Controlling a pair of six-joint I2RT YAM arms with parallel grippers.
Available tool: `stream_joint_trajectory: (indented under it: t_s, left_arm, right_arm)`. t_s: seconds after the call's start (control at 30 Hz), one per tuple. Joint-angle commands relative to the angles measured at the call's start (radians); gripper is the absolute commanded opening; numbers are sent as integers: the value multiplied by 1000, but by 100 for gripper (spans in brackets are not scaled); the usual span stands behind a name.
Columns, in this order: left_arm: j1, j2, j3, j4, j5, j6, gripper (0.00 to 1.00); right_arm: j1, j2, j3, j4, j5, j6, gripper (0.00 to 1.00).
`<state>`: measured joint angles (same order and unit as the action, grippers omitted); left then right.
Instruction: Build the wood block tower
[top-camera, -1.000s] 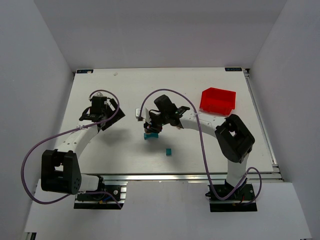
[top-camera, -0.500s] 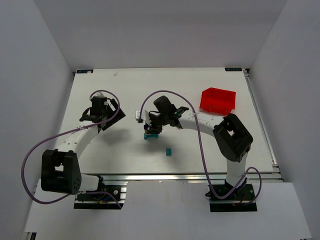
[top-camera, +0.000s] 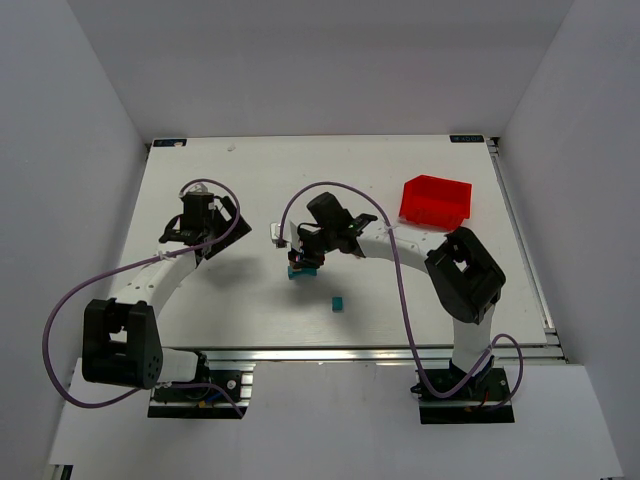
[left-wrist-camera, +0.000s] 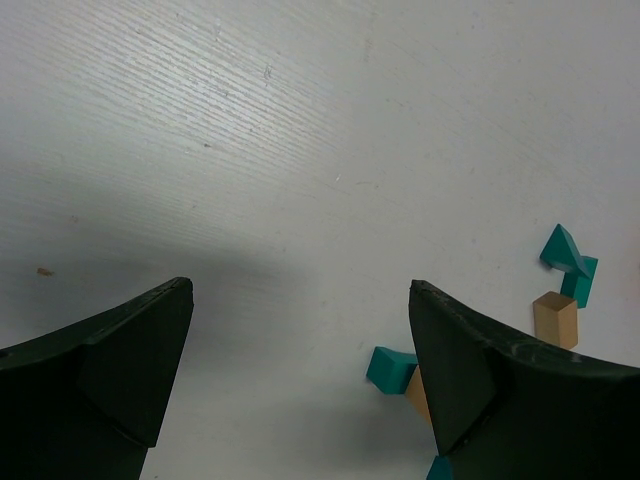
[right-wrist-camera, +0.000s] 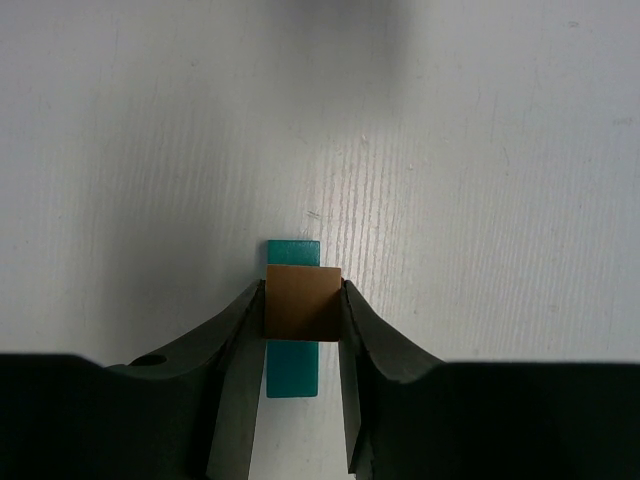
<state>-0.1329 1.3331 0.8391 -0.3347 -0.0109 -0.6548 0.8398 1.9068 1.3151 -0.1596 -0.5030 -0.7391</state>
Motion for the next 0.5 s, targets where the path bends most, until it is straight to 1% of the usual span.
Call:
stream_joint_trajectory:
  t_s: [0.0, 0.2, 0.27, 0.3, 0.47]
  left_arm:
    - [-4, -48, -15, 16, 9, 9, 98]
    - [-4, -46, -12, 17, 9, 11, 98]
    - [-4, -48, -14, 16, 9, 11, 98]
    - [-4, -48, -14, 17, 11, 12, 98]
    - [-5, -48, -14, 20, 9, 15, 98]
  right_arm:
    - [1, 5, -5, 9, -12, -16, 12]
    - [1, 6, -17, 26, 7, -10, 13]
    - [1, 5, -19, 31, 11, -5, 15]
    - [1, 5, -20, 31, 11, -5, 17]
    - [1, 1, -28, 32, 17, -8, 20]
